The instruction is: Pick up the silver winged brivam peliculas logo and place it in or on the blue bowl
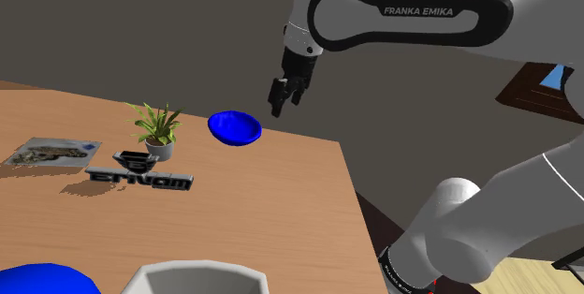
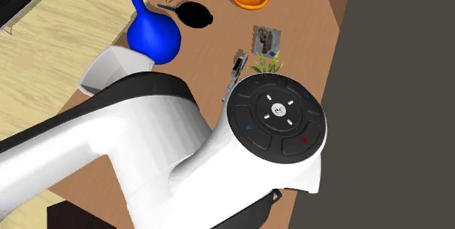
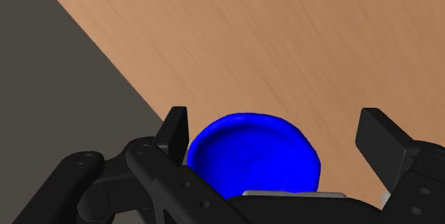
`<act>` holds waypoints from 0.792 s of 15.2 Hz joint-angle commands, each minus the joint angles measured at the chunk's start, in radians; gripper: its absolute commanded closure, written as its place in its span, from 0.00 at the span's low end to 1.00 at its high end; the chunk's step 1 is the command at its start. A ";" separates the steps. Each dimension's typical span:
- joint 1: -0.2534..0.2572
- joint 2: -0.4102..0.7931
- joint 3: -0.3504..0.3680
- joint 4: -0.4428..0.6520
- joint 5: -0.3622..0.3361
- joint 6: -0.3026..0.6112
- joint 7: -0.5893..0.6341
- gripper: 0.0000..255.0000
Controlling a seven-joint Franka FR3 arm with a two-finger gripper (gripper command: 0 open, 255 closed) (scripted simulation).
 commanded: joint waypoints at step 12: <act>0.118 0.364 0.120 0.283 -0.010 0.085 -0.078 0.00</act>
